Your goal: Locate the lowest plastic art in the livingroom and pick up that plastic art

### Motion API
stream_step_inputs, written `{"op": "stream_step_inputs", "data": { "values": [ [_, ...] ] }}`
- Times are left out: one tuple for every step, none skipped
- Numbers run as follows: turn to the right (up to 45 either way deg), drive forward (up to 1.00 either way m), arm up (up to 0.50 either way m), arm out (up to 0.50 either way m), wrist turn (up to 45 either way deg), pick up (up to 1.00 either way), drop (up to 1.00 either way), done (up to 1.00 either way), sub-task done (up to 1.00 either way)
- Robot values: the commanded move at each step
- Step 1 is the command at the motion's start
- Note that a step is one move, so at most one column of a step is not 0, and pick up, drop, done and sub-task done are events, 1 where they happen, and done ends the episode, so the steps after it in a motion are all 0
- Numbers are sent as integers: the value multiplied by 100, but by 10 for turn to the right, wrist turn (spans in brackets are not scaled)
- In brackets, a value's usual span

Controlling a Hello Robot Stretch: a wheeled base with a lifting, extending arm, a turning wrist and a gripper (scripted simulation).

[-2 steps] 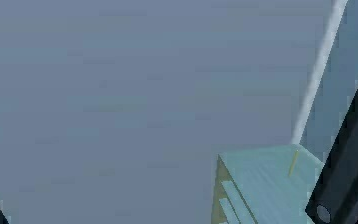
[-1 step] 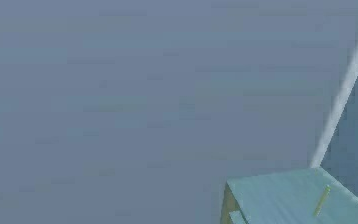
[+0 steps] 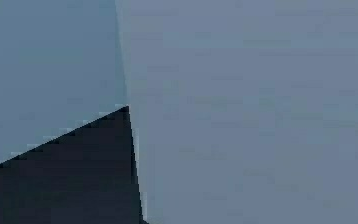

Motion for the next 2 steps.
{"op": "stream_step_inputs", "data": {
  "values": [
    [-450, 0, 0, 0, 0, 0, 0, 0, 0],
    [-90, 0, 0, 0, 0, 0, 0, 0, 0]
  ]
}}
